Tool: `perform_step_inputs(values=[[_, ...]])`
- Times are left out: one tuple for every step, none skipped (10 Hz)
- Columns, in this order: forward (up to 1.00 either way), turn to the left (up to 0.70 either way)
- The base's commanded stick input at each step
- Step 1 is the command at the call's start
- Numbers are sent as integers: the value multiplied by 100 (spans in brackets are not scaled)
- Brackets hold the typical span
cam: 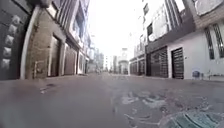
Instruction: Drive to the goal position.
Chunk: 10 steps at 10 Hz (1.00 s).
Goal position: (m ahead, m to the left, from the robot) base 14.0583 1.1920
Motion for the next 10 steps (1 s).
perform_step_inputs(values=[[100, 0], [100, 0], [100, 0], [100, 0], [100, 0], [100, 0], [100, 0], [100, 0], [100, 0], [100, 0]])
